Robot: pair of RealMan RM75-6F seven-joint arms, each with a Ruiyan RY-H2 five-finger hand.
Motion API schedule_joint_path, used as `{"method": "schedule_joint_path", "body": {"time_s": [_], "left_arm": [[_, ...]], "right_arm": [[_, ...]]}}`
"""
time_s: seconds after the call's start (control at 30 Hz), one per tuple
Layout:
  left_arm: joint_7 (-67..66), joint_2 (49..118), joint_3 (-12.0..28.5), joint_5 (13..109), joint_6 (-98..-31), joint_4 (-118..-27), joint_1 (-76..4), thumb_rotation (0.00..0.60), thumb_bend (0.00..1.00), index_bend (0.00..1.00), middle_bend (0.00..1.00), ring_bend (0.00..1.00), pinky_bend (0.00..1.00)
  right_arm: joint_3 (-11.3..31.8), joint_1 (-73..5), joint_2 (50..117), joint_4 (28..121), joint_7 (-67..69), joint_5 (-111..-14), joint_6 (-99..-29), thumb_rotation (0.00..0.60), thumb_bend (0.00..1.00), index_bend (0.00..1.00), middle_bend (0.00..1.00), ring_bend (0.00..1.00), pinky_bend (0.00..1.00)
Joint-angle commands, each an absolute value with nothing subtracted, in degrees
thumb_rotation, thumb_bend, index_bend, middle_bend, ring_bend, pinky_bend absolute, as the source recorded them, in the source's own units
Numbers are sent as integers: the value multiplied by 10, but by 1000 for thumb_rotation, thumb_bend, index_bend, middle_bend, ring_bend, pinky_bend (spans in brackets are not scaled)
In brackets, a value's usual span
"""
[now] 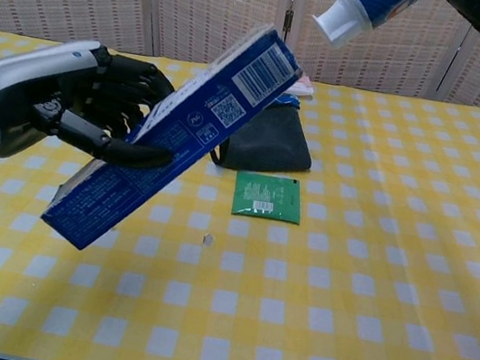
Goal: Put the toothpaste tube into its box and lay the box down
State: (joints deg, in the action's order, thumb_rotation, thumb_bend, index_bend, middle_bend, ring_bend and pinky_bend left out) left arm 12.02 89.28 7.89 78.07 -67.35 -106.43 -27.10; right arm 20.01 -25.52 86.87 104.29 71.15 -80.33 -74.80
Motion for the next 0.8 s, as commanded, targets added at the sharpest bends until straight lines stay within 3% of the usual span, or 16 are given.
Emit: {"method": "schedule_joint_path", "body": {"time_s": [0.03,0.8], "left_arm": [[124,894,79,783,-674,-1064,-271,600,250,678,808,706,698],[119,924,101,775,-668,-1050,-289,600,250,678,807,706,698]], "right_arm": [[201,-257,874,1040,709,-800,-747,600,438,740,577,832,863],[192,-269,923,1017,743,-797,-721,600,437,740,576,830,864]]}}
